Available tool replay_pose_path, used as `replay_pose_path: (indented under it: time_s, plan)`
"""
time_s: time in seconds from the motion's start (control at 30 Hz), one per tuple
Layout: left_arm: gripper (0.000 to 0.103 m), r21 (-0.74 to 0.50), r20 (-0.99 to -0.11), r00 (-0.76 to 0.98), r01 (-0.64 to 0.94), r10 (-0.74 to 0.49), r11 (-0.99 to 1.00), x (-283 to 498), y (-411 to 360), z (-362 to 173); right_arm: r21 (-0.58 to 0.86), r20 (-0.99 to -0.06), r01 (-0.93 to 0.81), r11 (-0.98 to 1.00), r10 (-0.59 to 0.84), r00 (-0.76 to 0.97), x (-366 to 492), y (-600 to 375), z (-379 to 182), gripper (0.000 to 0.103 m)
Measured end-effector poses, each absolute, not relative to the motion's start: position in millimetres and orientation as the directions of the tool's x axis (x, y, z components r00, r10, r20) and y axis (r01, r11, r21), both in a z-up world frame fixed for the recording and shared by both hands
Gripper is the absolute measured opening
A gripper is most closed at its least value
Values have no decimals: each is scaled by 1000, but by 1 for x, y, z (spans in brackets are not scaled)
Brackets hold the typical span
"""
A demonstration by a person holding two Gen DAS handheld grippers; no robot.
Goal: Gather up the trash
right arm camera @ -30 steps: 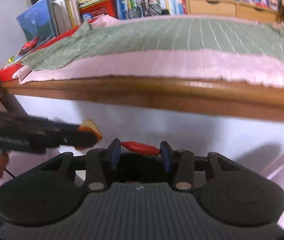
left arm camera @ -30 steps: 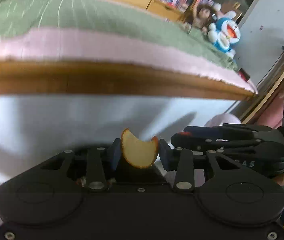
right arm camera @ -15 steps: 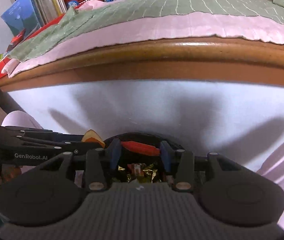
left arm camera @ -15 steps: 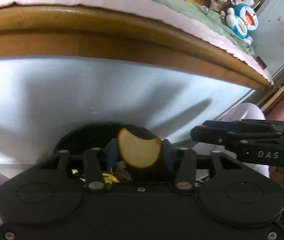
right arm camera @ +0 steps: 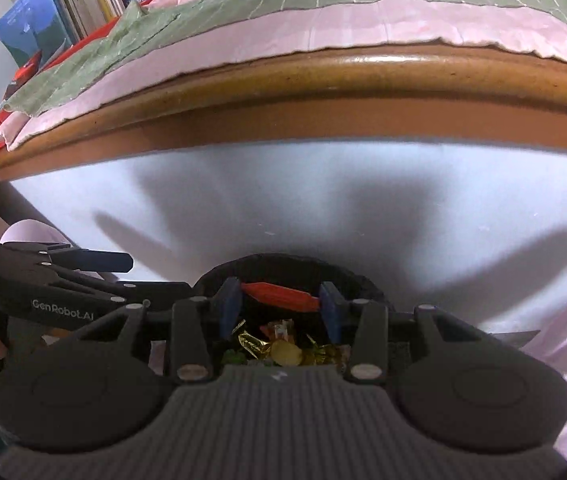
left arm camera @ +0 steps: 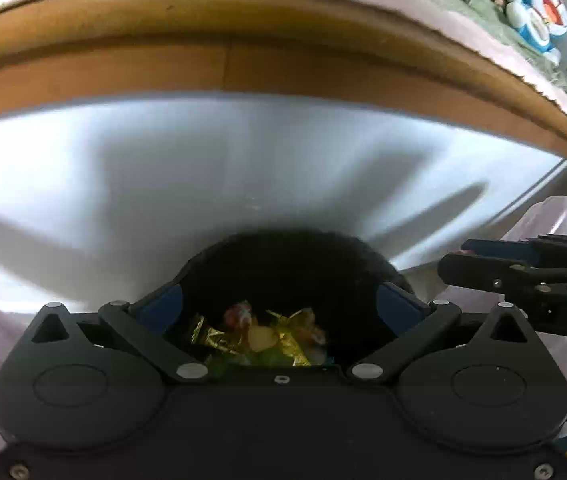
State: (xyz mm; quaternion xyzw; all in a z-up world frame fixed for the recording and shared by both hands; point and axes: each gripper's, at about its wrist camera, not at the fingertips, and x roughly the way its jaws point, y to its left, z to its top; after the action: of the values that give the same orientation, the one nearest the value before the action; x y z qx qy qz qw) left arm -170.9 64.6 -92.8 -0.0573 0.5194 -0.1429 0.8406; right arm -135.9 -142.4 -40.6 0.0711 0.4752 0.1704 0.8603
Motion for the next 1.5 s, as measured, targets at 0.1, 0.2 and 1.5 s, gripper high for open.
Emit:
replay_pose_path:
  time_s: [0.1,0.2,1.5]
  plan:
    - [103,-240,-863,415,166,-289,956,-172,67,-94,282,-798,-234,930,363,481,-135,-140,-43,47]
    - [103,-222,-868,419,154,-267,963,-174,69,-96,280,-802,-245,928,366,473,-132,-135,-45,48]
    - [103,-70,-981,157,244,-111,967,-204,38,-149,122,-989,-223,967,136,49,-147,-135,-111,103]
